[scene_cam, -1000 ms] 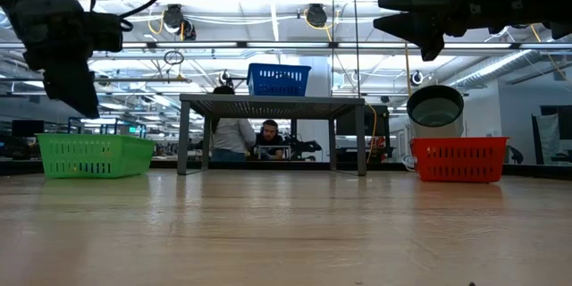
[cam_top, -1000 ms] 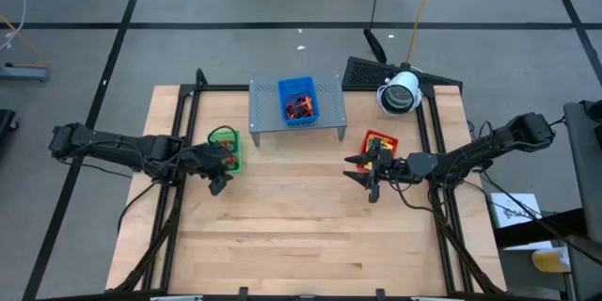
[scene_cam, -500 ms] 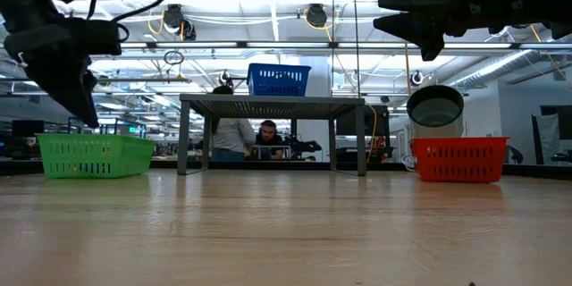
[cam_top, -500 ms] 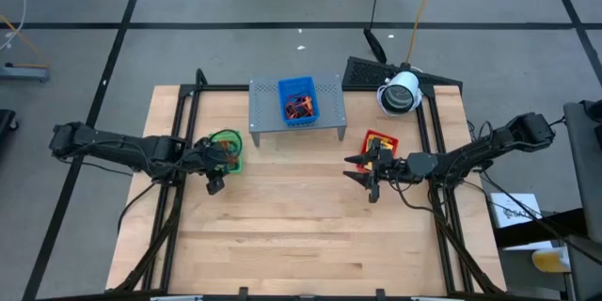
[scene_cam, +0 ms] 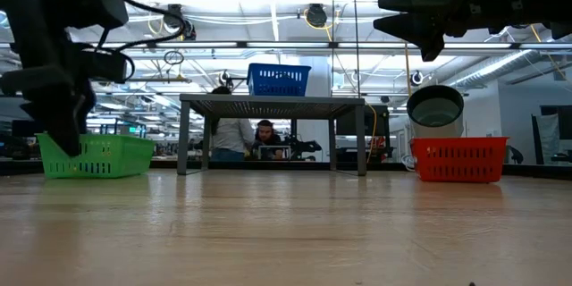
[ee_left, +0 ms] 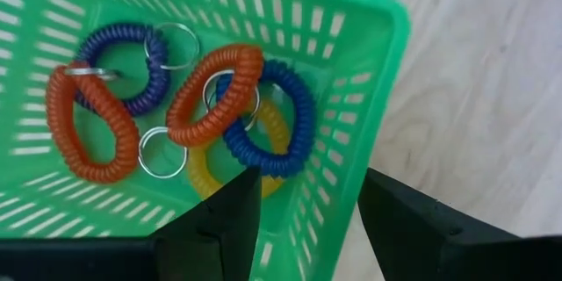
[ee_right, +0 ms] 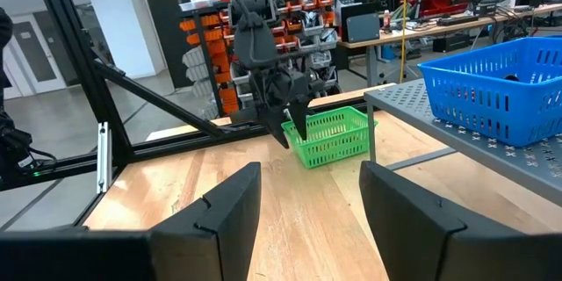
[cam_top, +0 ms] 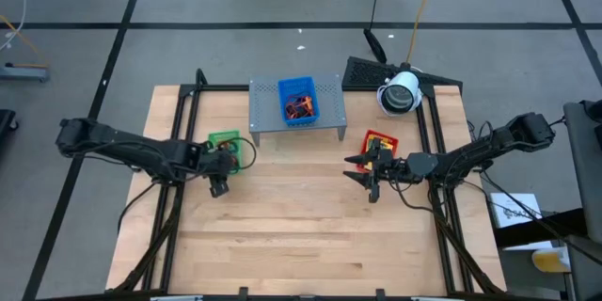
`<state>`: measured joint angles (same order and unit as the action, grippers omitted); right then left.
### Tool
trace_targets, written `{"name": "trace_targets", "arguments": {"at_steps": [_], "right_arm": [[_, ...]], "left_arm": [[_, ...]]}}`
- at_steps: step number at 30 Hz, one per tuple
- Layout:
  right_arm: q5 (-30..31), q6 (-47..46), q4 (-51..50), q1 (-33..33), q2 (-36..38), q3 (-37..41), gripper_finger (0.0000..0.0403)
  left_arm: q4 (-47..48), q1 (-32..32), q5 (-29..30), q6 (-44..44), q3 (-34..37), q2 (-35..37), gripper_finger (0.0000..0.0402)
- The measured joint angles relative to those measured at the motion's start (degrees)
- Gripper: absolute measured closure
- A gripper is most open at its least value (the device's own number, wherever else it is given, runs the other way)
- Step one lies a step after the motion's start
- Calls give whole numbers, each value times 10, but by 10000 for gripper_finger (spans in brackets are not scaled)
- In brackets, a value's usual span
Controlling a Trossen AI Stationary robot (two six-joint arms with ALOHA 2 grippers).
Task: Pick & Place Office Desk Supplies
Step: Put the green bin on the shelf
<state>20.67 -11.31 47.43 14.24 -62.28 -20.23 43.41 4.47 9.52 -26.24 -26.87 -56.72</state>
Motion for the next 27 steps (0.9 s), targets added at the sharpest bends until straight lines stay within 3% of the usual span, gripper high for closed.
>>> {"name": "trace_targets", "arguments": {"at_steps": [27], "right_arm": [[0,0,-2,0,0,0,218]], "left_arm": [[-12,0,6,0,0,-50,206]]}}
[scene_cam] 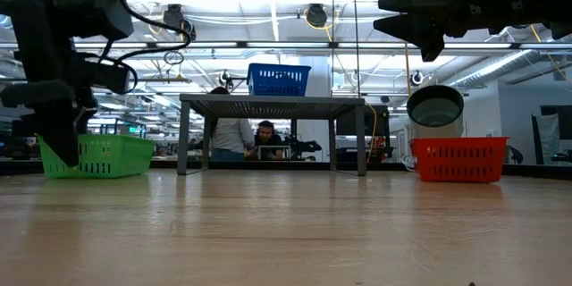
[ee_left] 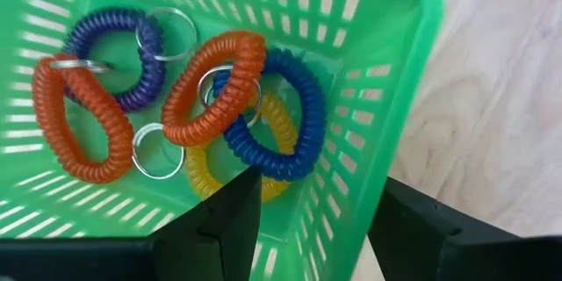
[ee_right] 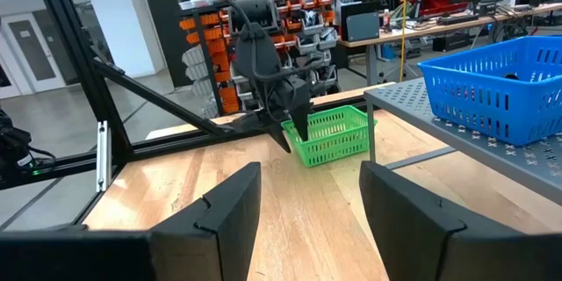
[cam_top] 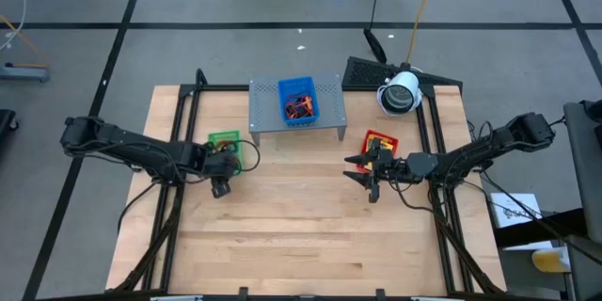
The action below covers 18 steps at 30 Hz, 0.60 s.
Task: Pick & Place Office Desk Supplies
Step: Put the green bin on the shelf
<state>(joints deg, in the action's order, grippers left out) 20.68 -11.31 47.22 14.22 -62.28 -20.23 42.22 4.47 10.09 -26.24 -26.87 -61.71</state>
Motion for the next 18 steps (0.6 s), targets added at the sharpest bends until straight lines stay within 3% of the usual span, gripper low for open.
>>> {"name": "trace_targets", "arguments": {"at_steps": [10,14,18], "right_arm": [[0,0,-4,0,0,0,218],[0,0,-4,0,0,0,218],[0,0,-4,0,0,0,218]], "left_arm": [[-10,0,-10,-24,0,-54,219],[-21,0,-22,-26,0,-56,276],[-24,0,-22,-28,0,-56,366]]}}
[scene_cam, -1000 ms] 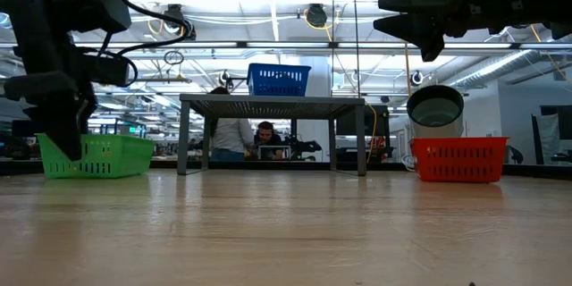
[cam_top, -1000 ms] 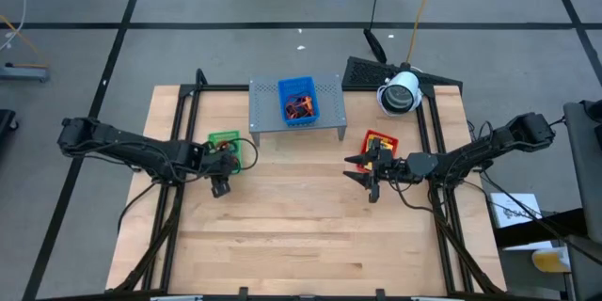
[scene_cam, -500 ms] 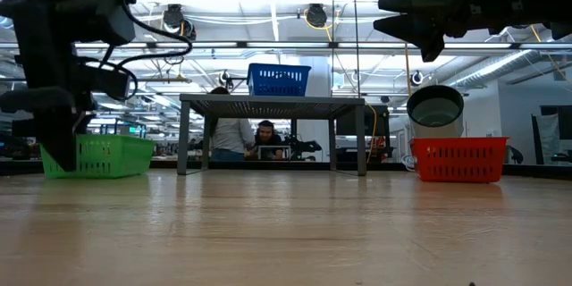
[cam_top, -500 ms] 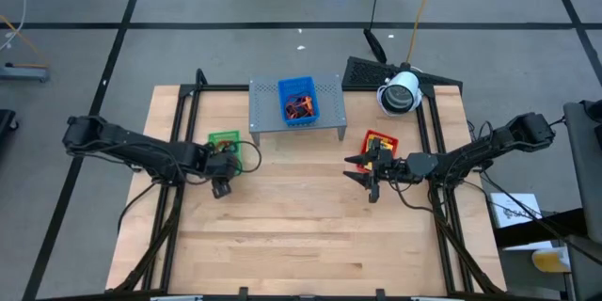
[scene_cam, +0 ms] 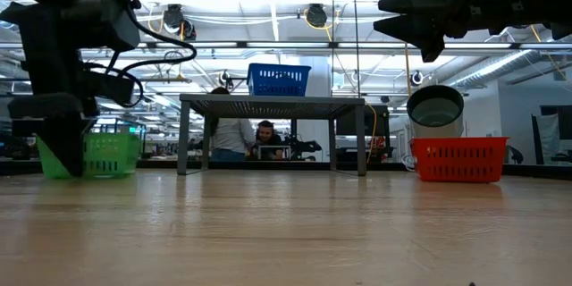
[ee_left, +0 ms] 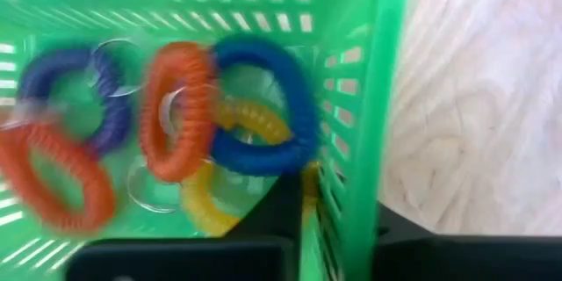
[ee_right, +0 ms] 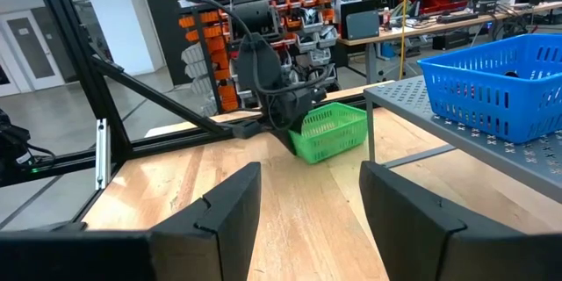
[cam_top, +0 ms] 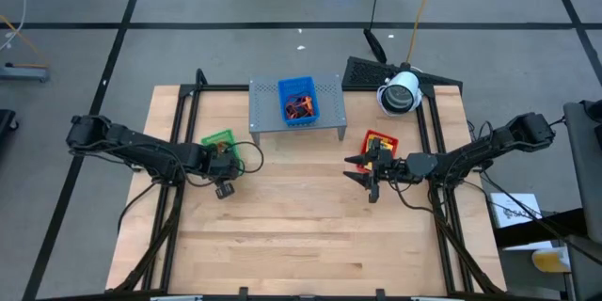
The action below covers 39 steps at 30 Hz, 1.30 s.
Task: Pick & Place Office Desk Supplies
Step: Put the green bin on the shelf
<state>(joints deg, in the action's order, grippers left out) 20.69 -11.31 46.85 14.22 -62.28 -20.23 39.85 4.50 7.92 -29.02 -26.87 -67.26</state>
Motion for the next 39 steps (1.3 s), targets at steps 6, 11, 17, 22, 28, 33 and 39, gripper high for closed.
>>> {"name": "trace_targets", "arguments": {"at_steps": [6,11,17,22,28,33,39], "right_arm": [[0,0,0,0,0,0,218],[0,0,0,0,0,0,218],[0,0,-2,0,0,0,218],[0,0,-3,0,0,0,218],[0,0,-4,0,0,0,218],[0,0,-4,0,0,0,218],[0,0,-4,0,0,0,218]], "left_arm": [[-4,0,5,-13,0,0,389],[-11,0,4,-28,0,2,394],[-8,0,-10,-30,-22,3,396],[-5,10,-17,-11,-75,2,396],[19,30,-6,6,-152,2,397],[60,47,-3,3,-209,2,397],[86,63,0,-11,-257,2,397]]}}
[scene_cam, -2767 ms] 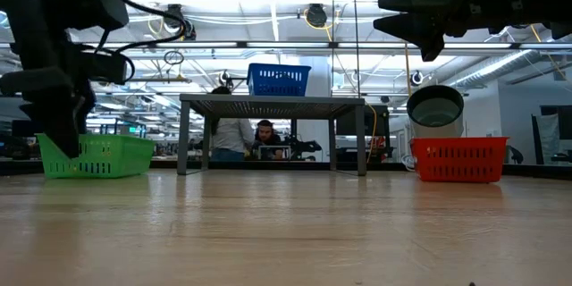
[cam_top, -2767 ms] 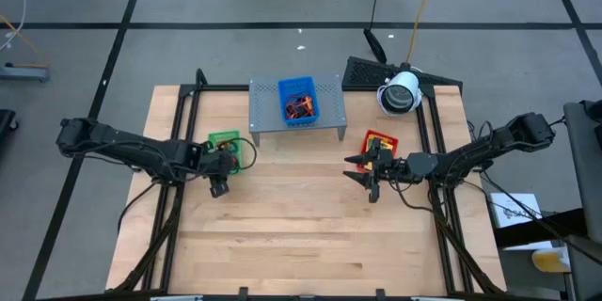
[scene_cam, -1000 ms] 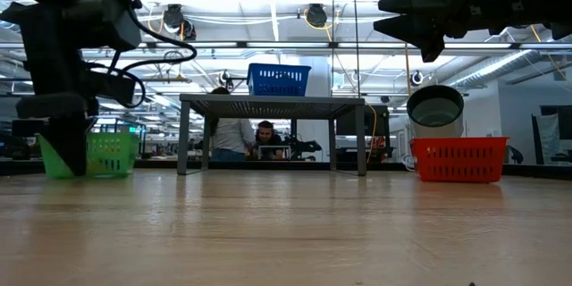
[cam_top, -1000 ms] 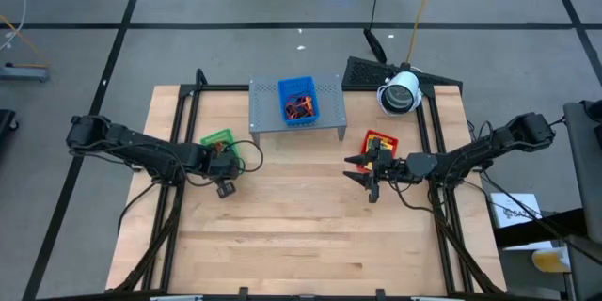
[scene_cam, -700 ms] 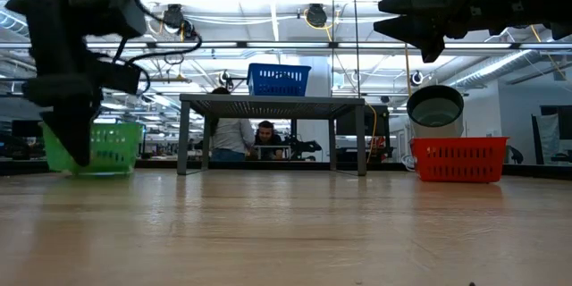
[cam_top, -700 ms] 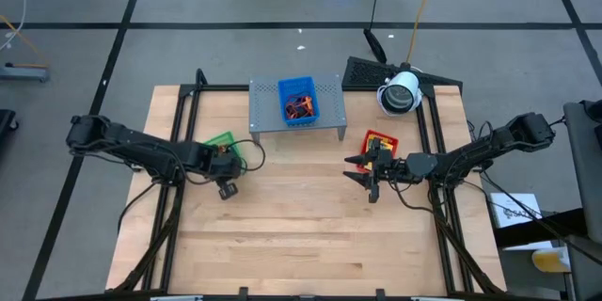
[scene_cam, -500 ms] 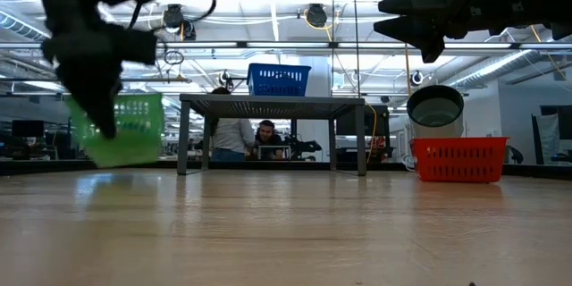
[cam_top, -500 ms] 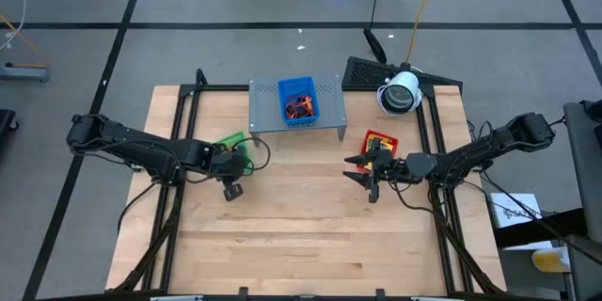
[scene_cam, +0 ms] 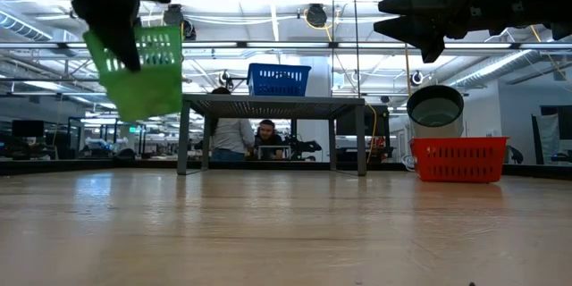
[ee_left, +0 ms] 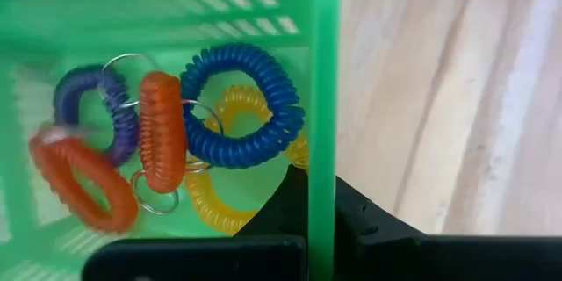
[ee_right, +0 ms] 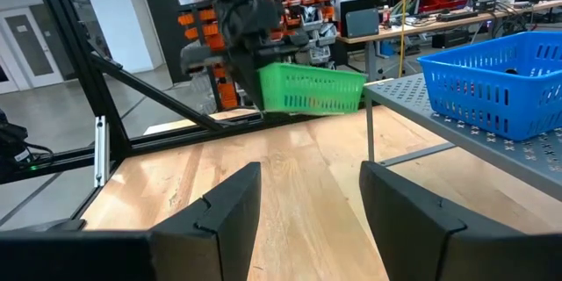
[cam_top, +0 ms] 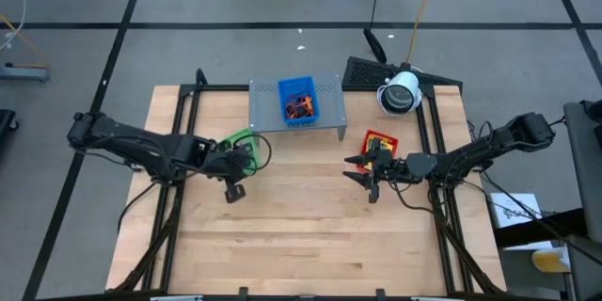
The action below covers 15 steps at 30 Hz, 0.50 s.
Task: Pick & Place Office Desk Supplies
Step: Put the green bin on the shelf
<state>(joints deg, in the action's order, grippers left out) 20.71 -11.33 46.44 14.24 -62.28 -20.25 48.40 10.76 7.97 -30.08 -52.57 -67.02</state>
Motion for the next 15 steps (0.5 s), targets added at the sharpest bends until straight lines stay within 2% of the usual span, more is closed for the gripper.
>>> {"name": "trace_targets", "arguments": {"at_steps": [4,10,15], "right_arm": [[0,0,0,0,0,0,218],[0,0,0,0,0,0,218],[0,0,0,0,0,0,218]], "left_arm": [[-1,4,-5,7,-25,0,397],[0,-6,-46,13,-66,0,397],[1,-25,-50,19,-115,0,397]]}}
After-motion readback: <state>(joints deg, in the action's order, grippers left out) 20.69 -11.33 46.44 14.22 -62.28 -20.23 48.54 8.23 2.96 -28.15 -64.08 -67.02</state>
